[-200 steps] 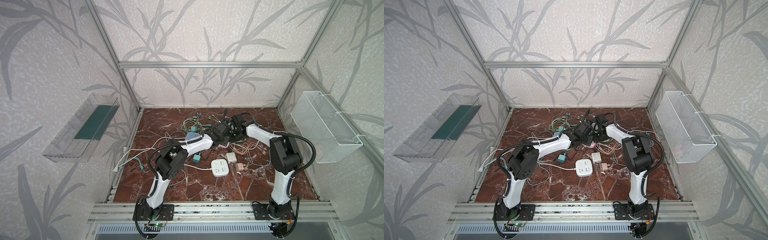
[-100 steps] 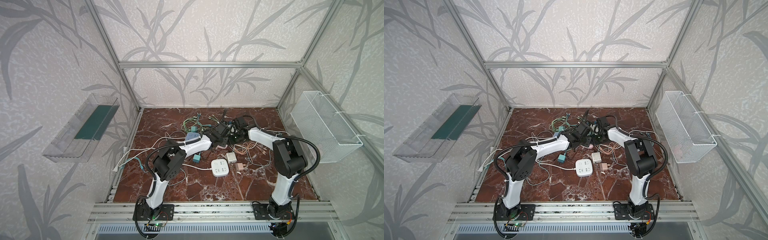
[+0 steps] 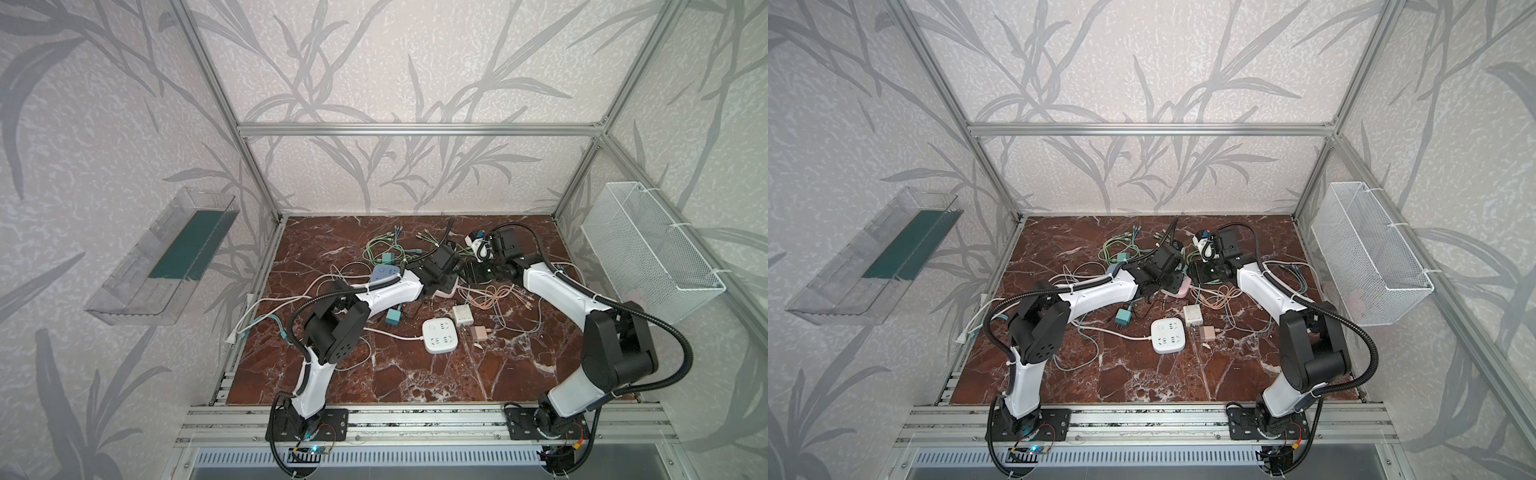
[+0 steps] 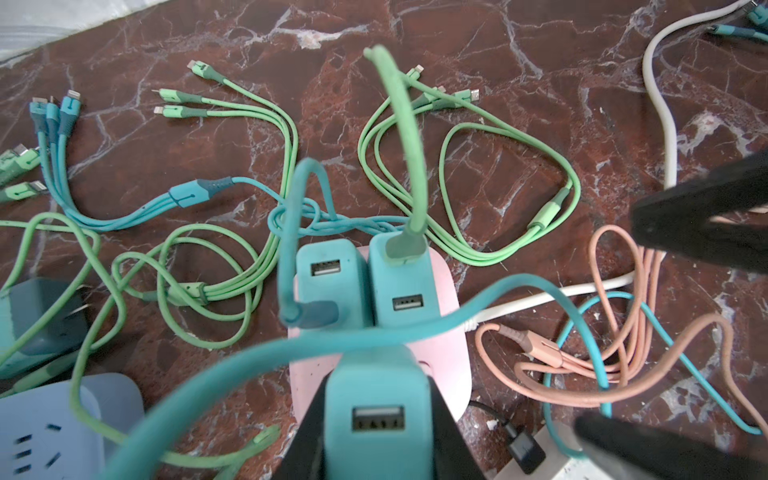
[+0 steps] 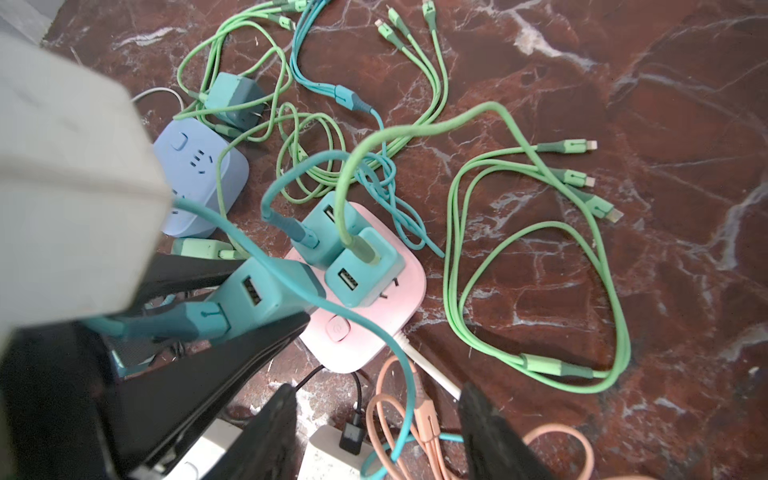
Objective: Pull the plug off the socket
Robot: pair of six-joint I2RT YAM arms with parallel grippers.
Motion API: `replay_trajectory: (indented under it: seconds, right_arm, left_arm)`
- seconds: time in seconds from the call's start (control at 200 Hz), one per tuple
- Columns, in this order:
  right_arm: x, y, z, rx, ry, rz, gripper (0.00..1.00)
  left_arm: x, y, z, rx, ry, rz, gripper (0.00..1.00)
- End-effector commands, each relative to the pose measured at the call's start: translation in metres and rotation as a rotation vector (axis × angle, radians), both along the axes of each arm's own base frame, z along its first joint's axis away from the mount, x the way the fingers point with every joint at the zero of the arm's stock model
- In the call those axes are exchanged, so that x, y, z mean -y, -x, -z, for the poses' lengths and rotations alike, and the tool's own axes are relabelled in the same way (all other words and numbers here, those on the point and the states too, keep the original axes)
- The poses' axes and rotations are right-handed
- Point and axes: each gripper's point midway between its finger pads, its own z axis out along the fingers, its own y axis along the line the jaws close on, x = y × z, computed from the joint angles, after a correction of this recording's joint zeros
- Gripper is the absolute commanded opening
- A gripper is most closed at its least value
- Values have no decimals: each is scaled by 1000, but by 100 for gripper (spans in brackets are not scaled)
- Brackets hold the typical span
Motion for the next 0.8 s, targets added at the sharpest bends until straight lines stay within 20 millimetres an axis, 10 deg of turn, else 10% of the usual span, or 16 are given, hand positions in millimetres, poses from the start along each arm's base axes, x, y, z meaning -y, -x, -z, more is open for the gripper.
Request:
replay_trajectory:
  seconds: [0.0,0.795]
  right_arm:
    - [8,1,-13,54,-37,15,64]
    - [49,4,-21,167,-51,159,70]
  left_arm:
    - [-4,4,-30,68,-5,4,14]
    - [-5,62,10,83,-303,132,15]
